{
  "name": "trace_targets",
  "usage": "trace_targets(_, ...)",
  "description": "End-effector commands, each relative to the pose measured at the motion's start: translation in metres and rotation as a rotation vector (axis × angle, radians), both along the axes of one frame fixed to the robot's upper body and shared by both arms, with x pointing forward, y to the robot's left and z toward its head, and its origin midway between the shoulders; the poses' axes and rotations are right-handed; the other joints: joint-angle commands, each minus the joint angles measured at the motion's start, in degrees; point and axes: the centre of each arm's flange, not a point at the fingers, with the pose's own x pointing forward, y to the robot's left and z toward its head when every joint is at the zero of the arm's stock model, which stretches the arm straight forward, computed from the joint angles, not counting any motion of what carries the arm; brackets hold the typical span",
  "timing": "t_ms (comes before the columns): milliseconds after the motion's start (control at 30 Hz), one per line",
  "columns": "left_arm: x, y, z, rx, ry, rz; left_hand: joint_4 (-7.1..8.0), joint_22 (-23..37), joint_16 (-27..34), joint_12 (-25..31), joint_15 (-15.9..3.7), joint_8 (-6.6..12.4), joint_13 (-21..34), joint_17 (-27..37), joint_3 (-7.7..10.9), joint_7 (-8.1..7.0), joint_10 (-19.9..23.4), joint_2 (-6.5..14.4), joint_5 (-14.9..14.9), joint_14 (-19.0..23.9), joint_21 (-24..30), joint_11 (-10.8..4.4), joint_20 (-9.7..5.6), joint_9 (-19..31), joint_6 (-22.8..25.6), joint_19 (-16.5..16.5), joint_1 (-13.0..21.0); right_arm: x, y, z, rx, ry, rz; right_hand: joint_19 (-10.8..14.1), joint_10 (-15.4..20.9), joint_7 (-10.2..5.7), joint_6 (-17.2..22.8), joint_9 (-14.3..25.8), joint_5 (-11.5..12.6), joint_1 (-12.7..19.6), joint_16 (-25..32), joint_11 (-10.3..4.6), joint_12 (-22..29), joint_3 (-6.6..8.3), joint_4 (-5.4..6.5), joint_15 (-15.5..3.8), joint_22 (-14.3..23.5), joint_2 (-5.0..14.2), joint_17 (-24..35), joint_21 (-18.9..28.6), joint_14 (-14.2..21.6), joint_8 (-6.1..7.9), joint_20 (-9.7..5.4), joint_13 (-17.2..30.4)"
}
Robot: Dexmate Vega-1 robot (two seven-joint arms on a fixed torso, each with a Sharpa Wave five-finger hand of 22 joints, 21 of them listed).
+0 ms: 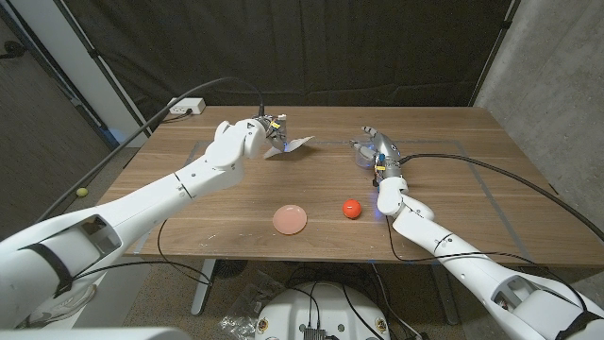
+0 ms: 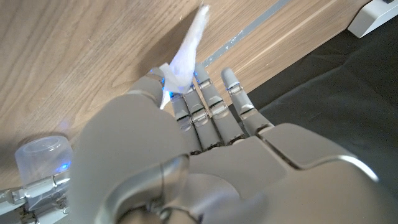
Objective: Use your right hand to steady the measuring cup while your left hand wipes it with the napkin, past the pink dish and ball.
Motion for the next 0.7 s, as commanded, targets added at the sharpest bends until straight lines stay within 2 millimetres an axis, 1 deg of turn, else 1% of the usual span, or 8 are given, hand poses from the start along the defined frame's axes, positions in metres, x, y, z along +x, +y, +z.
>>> trace_targets(33,0.003,0.000,0.001,0.029,0.068,0.037,2.01,0.1,0.2,-0.4,-0.02,-1.45,-2.9,-4.2,-3.53,-0.96,-13.3,-2.1,1.0,-12.5,-3.4,2.11,3.00,-0.1,-11.5,-3.8,-4.9,0.001,-0.001,-0.001,-0.046,0.060,0.001,-2.9,-2.9,0.96,-2.8,0.1,1.1,-2.5,0.6,0.81,-0.3,-2.29,0.98,-6.98,-3.3,-1.37,0.4,-2.2,-2.4,-0.47,-0.59,0.2)
trace_targets(67,0.002,0.000,0.001,0.025,0.068,0.036,2.61,0.1,0.0,-0.4,1.60,-1.65,-3.5,-5.1,-4.44,-1.30,-16.7,-2.2,1.1,-16.6,-4.4,2.57,3.66,-0.2,-15.1,-4.7,-6.1,0.001,-0.002,-0.001,-0.053,0.063,0.004,-4.1,-3.6,1.28,-3.6,0.1,1.3,-3.2,0.4,0.90,-0.2,-2.94,1.30,-6.58,-4.0,-1.69,0.4,-3.0,-3.7,-0.45,0.54,0.2)
trace_targets(200,0.001,0.003,0.001,0.003,0.053,0.023,4.75,0.1,0.1,-0.2,3.77,-1.62,-4.6,-6.7,-7.38,-1.81,-24.4,-3.3,1.7,-23.0,-6.8,3.93,4.44,-0.2,-22.2,-7.0,-10.4,0.000,-0.002,-0.002,-0.060,0.074,0.009,-9.3,-8.5,2.65,-8.0,-0.1,2.2,-6.9,0.0,2.47,-0.5,-6.11,2.80,-3.11,-6.0,-3.48,0.0,-6.6,-8.4,-0.46,7.94,0.2)
trace_targets(267,-0.001,0.004,0.001,-0.021,0.033,0.012,5.76,0.2,0.2,0.0,4.71,-1.76,-4.9,-7.2,-8.63,-1.95,-27.3,-3.6,2.0,-25.4,-7.9,3.21,4.92,-0.3,-25.9,-8.1,-12.3,0.000,-0.003,-0.001,-0.063,0.079,0.018,-11.6,-11.1,3.17,-10.1,-0.2,2.7,-8.8,-0.1,2.91,-0.6,-7.63,3.62,-1.69,-6.3,-4.11,-0.2,-8.6,-10.9,-0.48,10.17,0.2)
trace_targets(300,-0.002,0.005,0.001,-0.031,0.021,0.004,6.84,0.2,0.4,-0.1,5.04,-1.57,-5.1,-7.6,-9.68,-2.13,-30.2,-3.5,2.3,-26.8,-8.6,3.83,5.02,-0.3,-28.0,-8.5,-14.2,0.000,-0.003,-0.001,-0.064,0.082,0.020,-12.5,-12.2,3.31,-10.8,-0.2,2.8,-9.7,-0.1,3.33,-0.6,-8.31,4.00,-1.01,-6.3,-4.45,-0.3,-9.4,-12.0,-0.42,11.40,0.2)
trace_targets(400,-0.005,0.008,0.001,-0.075,-0.026,-0.022,7.90,0.2,0.2,-0.2,6.22,-1.66,-5.2,-7.9,-10.82,-1.84,-33.2,-3.5,2.6,-29.5,-9.8,4.63,5.42,-0.4,-31.0,-10.0,-16.2,-0.001,-0.003,0.000,-0.072,0.086,0.043,-15.2,-15.7,4.13,-14.6,-0.3,3.4,-13.4,-0.2,5.12,-0.6,-10.75,5.48,2.02,-6.4,-5.28,-0.5,-12.4,-16.0,-0.59,14.28,0.2)
trace_targets(500,-0.009,0.012,0.001,-0.131,-0.092,-0.059,8.98,0.3,0.3,0.0,6.83,-1.74,-5.3,-8.0,-11.88,-2.10,-35.3,-3.2,2.8,-31.4,-10.8,5.32,5.96,-0.4,-33.9,-11.1,-18.3,-0.002,-0.004,0.002,-0.074,0.082,0.061,-17.4,-18.1,4.45,-16.8,-0.3,3.7,-16.5,-0.1,6.18,-0.6,-12.76,6.47,3.27,-6.5,-6.18,-0.6,-14.7,-18.2,-0.60,14.62,0.2)
trace_targets(700,-0.017,0.024,-0.001,-0.305,-0.239,-0.178,9.77,0.3,0.4,0.4,7.14,-1.64,-5.4,-8.1,-12.76,-2.47,-36.5,-3.0,2.9,-32.8,-11.8,5.77,6.49,-0.4,-36.0,-12.4,-20.1,-0.002,-0.006,0.006,-0.029,0.069,0.155,-18.6,-19.4,4.21,-18.6,-0.3,4.0,-22.2,0.2,6.72,-0.1,-15.16,8.18,4.48,-6.3,-5.85,-0.6,-17.0,-20.1,-0.32,14.67,0.2)
